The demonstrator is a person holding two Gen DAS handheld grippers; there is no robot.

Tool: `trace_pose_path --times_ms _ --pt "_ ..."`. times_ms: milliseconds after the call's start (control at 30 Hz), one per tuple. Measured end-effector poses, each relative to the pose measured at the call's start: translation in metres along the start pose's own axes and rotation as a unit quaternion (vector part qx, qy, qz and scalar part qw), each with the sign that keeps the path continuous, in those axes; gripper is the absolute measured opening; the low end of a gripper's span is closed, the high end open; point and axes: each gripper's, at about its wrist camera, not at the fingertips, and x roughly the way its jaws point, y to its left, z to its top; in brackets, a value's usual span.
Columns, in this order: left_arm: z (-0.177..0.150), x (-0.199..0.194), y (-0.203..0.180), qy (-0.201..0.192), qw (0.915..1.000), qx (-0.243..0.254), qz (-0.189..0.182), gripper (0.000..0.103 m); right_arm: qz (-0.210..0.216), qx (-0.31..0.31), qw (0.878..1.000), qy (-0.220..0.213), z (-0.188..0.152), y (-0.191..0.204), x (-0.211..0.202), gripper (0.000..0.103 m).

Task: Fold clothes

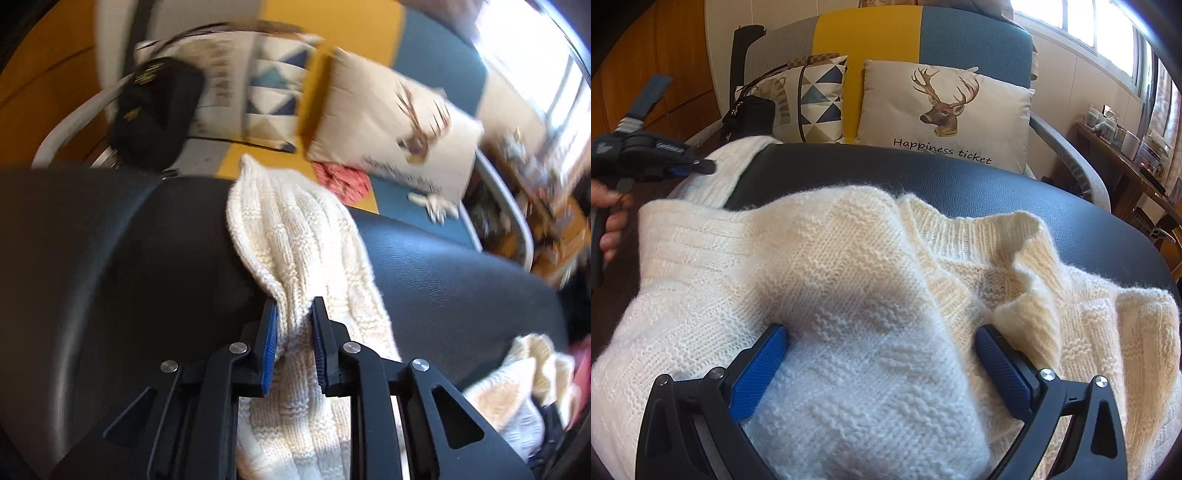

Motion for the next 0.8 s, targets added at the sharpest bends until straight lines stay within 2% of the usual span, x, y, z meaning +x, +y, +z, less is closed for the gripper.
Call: trace_pose_path --times_ms 100,200,233,267,367,400,567,600,700,800 --pt "-0.026 -0.044 0.051 -0.034 0.9943 -0.101 -0.005 0.018 0.001 0.000 1.000 0.000 0.000 -0.001 0.000 0.103" --pt "-0.063 -0.090 0.099 -0.066 0.9770 -0.203 -0.008 0.018 0.004 0.000 1.000 0.000 -0.001 -0.001 0.000 0.103" --pt "-0.075 -0.106 0.110 -0.080 0.9717 -0.222 -0.014 0.018 0.004 0.000 1.000 0.000 -0.001 0.000 0.000 0.103" --pt "-0.086 -0.121 0.119 -0.092 0.9668 -0.238 -0.019 0.018 0.004 0.000 1.000 0.000 -0.001 0.000 0.000 0.103" --pt "-0.101 -0.144 0.121 -0.109 0.9620 -0.248 -0.032 0.017 0.005 0.000 1.000 0.000 0.000 0.000 0.000 0.103" --pt "-0.105 -0.152 0.121 -0.115 0.9602 -0.252 -0.036 0.013 0.005 0.000 1.000 0.000 0.000 0.000 0.000 0.103" --pt "-0.130 -0.190 0.124 -0.145 0.9505 -0.269 -0.057 0.013 0.006 -0.001 1.000 0.001 0.000 0.000 0.000 0.103" --pt "-0.132 -0.197 0.123 -0.151 0.9499 -0.268 -0.058 0.013 0.006 -0.001 1.000 0.001 0.000 0.000 0.000 0.103" --pt "-0.101 -0.190 0.116 -0.155 0.9680 -0.198 -0.006 0.013 0.008 0.000 1.000 0.001 -0.001 0.000 0.000 0.103" --pt "-0.087 -0.180 0.122 -0.130 0.9812 -0.140 0.022 0.013 0.010 0.001 1.000 0.000 -0.002 0.000 0.000 0.103"
